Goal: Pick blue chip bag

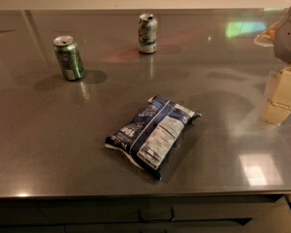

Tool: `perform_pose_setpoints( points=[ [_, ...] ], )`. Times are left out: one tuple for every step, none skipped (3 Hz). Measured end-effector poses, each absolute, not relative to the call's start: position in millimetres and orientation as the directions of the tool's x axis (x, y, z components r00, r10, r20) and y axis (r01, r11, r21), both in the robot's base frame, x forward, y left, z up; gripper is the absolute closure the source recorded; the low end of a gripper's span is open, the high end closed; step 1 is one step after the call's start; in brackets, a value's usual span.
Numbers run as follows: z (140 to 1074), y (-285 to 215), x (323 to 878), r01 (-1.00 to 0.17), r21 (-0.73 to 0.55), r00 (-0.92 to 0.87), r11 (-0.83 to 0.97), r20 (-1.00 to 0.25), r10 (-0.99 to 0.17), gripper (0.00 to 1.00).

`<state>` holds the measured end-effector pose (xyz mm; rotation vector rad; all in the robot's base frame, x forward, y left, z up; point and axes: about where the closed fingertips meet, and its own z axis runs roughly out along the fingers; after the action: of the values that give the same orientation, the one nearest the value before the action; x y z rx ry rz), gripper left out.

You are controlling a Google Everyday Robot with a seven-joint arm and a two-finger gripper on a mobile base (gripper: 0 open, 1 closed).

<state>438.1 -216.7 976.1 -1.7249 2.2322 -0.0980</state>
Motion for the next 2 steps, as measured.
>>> perform_pose_setpoints(
  points=[
    [976, -217, 438, -0.931, -0.245, -0.222, 0.27, -0.207, -0.953, 0.0],
    [975, -205, 445, -0.943, -0.226, -0.187, 0.243, -0.242, -0.952, 0.0]
  ],
)
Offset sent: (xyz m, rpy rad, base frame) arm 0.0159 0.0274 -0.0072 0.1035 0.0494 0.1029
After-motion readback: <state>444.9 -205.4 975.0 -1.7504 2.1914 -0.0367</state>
